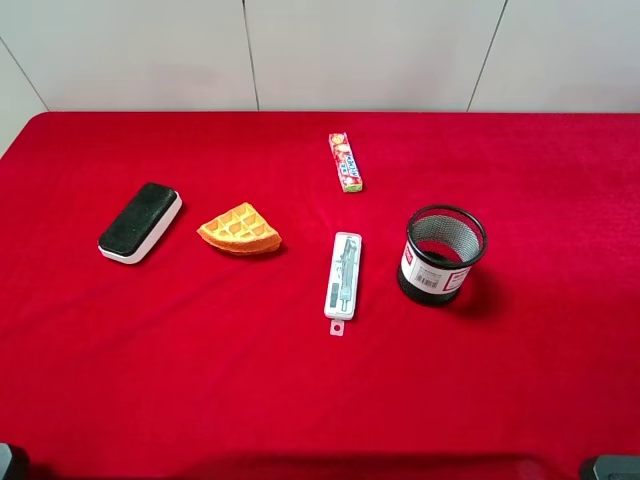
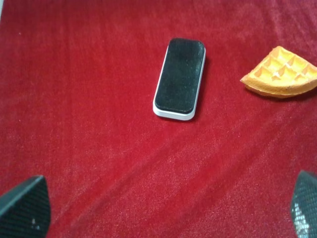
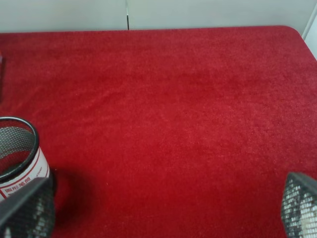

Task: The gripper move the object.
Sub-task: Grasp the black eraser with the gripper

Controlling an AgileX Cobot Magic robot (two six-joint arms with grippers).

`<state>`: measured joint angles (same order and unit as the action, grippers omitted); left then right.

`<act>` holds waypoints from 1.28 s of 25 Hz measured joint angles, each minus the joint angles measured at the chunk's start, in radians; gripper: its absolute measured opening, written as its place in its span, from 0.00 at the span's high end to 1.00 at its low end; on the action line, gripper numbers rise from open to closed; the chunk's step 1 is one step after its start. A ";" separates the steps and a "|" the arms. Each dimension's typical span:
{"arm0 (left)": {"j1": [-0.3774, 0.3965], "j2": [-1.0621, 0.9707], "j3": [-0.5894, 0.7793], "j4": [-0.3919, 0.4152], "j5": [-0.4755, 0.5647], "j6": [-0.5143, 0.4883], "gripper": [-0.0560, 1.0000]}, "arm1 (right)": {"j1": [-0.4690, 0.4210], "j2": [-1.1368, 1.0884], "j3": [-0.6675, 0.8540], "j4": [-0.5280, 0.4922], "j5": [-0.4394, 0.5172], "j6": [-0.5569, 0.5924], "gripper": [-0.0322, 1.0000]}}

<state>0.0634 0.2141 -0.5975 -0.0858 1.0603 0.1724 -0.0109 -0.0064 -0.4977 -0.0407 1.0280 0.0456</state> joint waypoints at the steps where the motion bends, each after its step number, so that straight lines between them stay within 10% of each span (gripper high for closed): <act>1: 0.000 0.027 -0.012 0.000 -0.001 0.000 0.04 | 0.000 0.000 0.000 0.000 0.000 0.000 0.30; 32: 0.002 1.067 -0.302 0.000 -0.142 0.103 0.03 | 0.000 0.000 0.000 0.000 0.000 0.000 0.30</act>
<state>0.0652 1.2811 -0.8992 -0.0853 0.9185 0.2757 -0.0109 -0.0064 -0.4977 -0.0407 1.0280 0.0456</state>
